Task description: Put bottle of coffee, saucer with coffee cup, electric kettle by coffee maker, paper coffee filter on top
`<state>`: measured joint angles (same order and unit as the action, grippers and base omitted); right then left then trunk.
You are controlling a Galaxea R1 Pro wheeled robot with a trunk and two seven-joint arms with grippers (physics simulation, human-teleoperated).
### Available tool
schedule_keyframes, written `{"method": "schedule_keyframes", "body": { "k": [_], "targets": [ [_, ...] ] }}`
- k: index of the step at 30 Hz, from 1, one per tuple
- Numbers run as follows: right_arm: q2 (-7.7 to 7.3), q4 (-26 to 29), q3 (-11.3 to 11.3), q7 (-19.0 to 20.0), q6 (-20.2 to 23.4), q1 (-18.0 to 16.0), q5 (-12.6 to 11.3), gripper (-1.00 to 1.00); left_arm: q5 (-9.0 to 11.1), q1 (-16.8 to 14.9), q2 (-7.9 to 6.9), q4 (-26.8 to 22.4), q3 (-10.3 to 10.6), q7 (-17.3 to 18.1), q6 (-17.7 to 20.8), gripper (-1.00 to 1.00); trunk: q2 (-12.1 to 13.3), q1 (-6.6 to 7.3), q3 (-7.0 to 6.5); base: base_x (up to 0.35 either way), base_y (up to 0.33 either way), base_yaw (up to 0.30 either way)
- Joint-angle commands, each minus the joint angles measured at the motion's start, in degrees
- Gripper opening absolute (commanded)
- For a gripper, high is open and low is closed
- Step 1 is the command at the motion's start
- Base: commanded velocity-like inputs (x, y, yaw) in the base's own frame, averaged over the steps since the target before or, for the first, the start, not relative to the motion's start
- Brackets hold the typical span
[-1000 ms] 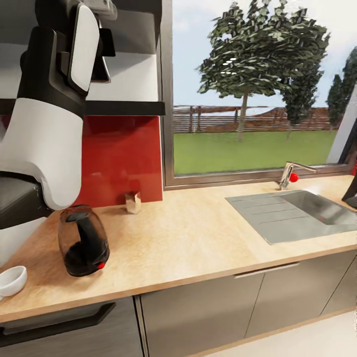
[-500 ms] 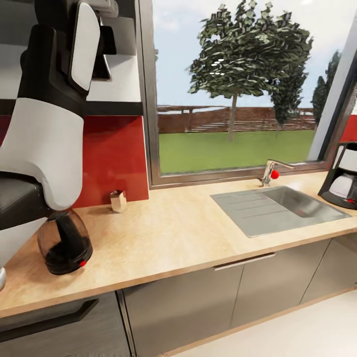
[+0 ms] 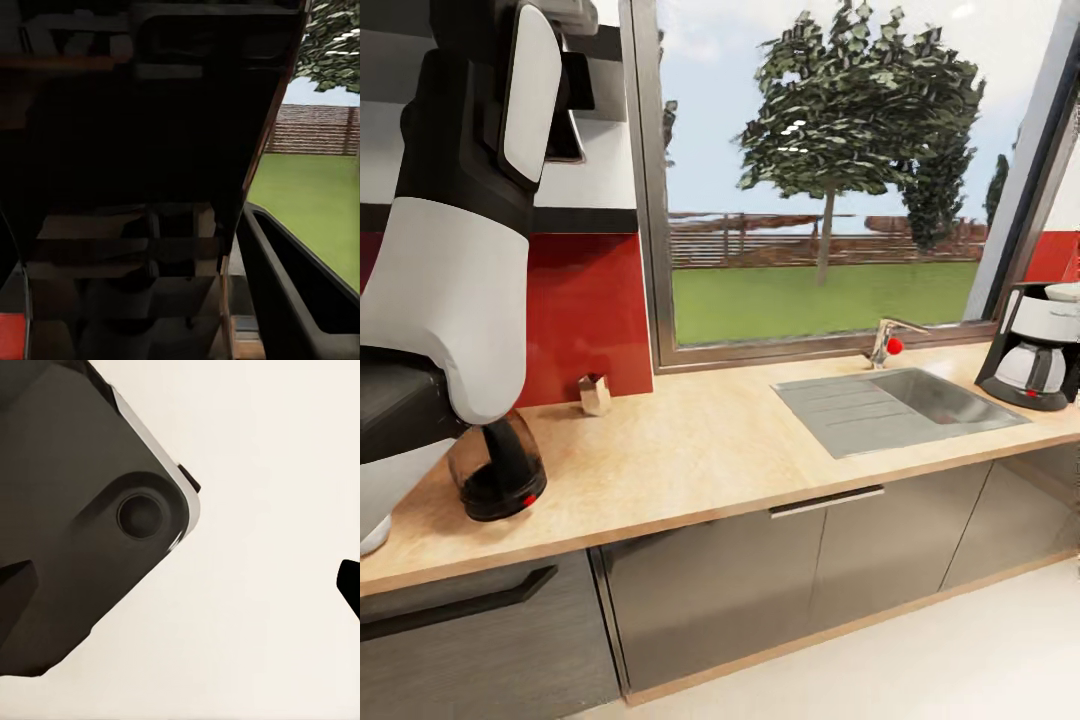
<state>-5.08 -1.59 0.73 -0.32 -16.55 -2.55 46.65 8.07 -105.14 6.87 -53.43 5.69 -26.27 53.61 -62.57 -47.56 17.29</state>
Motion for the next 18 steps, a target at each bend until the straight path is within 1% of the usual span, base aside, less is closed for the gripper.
{"method": "schedule_keyframes", "body": {
  "k": [1,6,11,16,17,18],
  "targets": [
    [-0.02,-0.2,0.1,0.0,-0.3,-0.1,-0.1,1.00,0.5,-0.1,-0.01,0.0,0.1,-0.5,0.2,-1.00,-0.1,0.03,0.07,-0.312,-0.097,0.000],
    [-0.02,-0.2,0.1,0.0,-0.2,-0.1,-0.1,1.00,0.5,-0.1,-0.01,0.0,0.1,-0.5,0.2,-1.00,-0.1,0.03,0.07,-0.290,-0.092,0.000],
    [-0.02,-0.2,0.1,0.0,-0.2,-0.1,-0.1,1.00,0.5,-0.1,-0.01,0.0,0.1,-0.5,0.2,-1.00,-0.1,0.03,0.07,-0.145,-0.022,0.000],
    [-0.02,-0.2,0.1,0.1,-0.4,-0.1,-0.1,1.00,0.6,-0.1,-0.01,0.0,0.1,-0.2,0.2,-1.00,-0.1,0.03,0.07,-0.033,-0.002,0.000],
    [-0.02,-0.2,0.1,0.1,-0.4,-0.1,-0.1,1.00,0.6,-0.1,0.02,-0.1,0.2,0.6,0.2,-1.00,-0.1,0.03,0.07,-0.004,0.000,0.000],
    [-0.02,-0.1,0.1,0.1,-0.4,-0.1,-0.1,1.00,0.6,0.4,0.24,-3.6,0.2,3.6,0.2,-1.00,-0.1,0.03,0.07,0.000,0.000,0.000]
  ]
}}
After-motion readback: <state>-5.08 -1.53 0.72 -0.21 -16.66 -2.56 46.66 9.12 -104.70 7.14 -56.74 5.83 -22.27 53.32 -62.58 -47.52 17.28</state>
